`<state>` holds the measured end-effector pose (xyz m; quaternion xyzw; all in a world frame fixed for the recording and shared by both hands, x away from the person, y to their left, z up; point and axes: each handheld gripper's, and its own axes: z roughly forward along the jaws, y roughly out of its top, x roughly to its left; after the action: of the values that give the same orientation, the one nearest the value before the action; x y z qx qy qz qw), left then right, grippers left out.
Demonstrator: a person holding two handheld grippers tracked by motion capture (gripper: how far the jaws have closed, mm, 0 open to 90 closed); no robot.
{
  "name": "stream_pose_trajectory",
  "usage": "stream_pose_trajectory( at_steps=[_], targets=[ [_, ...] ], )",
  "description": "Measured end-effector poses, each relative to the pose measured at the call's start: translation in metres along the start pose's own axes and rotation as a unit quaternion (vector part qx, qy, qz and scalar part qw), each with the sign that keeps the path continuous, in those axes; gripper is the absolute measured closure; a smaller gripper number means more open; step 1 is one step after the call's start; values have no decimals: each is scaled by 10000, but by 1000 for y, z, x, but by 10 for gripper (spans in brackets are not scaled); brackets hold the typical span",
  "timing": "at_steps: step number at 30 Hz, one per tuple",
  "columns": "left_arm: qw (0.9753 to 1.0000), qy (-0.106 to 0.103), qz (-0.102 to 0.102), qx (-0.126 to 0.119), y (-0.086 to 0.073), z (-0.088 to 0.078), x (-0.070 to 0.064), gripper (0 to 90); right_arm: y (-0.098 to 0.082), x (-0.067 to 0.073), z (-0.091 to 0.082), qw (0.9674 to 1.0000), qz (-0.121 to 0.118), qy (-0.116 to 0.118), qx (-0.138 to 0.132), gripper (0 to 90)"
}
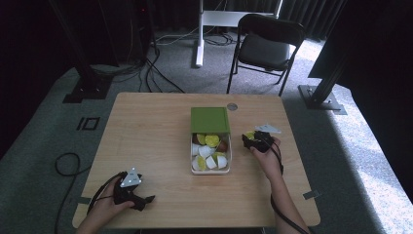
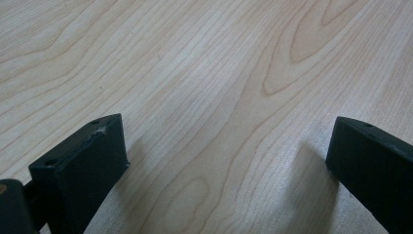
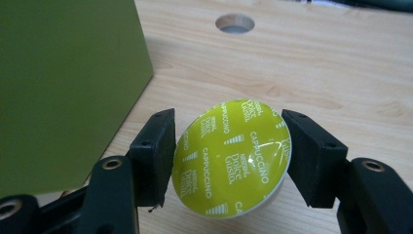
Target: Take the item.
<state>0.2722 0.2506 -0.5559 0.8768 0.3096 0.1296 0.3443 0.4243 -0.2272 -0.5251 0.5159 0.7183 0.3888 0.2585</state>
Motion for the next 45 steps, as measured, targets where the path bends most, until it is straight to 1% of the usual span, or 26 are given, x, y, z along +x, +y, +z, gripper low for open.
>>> stream_pose_trajectory(
  at_steps=[3, 5, 7, 8, 10, 14, 16, 19, 22, 23, 25, 27, 30, 34, 36, 37, 39, 41, 43, 45],
  targets=[
    [10000, 0, 1, 1, 0, 0, 0, 23, 1, -1, 6, 10000, -27, -58, 53, 398],
    [10000, 0, 1, 2, 0, 0, 0, 23, 1, -2, 10, 10000, 14, -44, 86, 398],
    [10000, 1, 0, 1, 0, 0, 0, 23, 0, -4, 14, 9999, 2, -80, 142, 398],
    [10000, 0, -1, 0, 0, 0, 0, 23, 0, -5, 16, 9998, 46, -81, 156, 399],
    [10000, 0, -1, 0, 0, 0, 0, 23, 0, -6, 19, 9997, 53, -102, 201, 398],
    [10000, 0, -1, 1, 0, 0, 0, 23, -1, -7, 24, 9995, 113, -77, 280, 398],
    [10000, 0, 1, 2, 0, 0, 0, 23, -1, -8, 25, 9995, 113, -93, 290, 398],
    [10000, 0, 1, 2, 0, 0, 0, 23, -2, -9, 29, 9991, 113, -119, 381, 398],
    [10000, -1, 0, 1, 0, 0, 0, 23, -4, -10, 30, 9989, 106, -135, 427, 398],
    [10000, 1, 2, 1, 0, 0, 0, 23, -4, -10, 31, 9990, 137, -127, 398, 397],
    [10000, 0, 2, 2, 0, 0, 0, 22, -4, -11, 31, 9990, 157, -122, 406, 396],
    [10000, 1, 2, 2, 0, 0, 0, 23, -4, -10, 30, 9990, 127, -131, 414, 392],
    [10000, 1, 1, 1, 0, 0, 0, 23, -4, -9, 30, 9990, 126, -91, 413, 373],
    [10000, 1, -1, 1, 0, 0, 0, 22, -1, -11, 26, 9995, 93, -83, 303, 297],
    [10000, 0, 0, 1, 0, 0, 0, 23, 1, -11, 23, 9998, 60, -73, 196, 230],
    [10000, 0, 0, 2, 0, 0, 0, 23, 2, -11, 21, 9999, 35, -58, 149, 211],
    [10000, 1, -1, 0, 0, 0, 0, 23, 4, -12, 17, 10000, 41, -48, 75, 189],
    [10000, 1, -1, 1, 0, 0, 0, 23, 5, -12, 12, 10000, 63, 19, 17, 186],
    [10000, 1, 1, 3, 0, 0, 0, 23, 6, -11, 7, 10000, 32, 44, -32, 166],
    [10000, 0, -1, 1, 0, 0, 0, 23, 5, -11, 1, 9999, 8, 135, -75, 141]
  ],
)
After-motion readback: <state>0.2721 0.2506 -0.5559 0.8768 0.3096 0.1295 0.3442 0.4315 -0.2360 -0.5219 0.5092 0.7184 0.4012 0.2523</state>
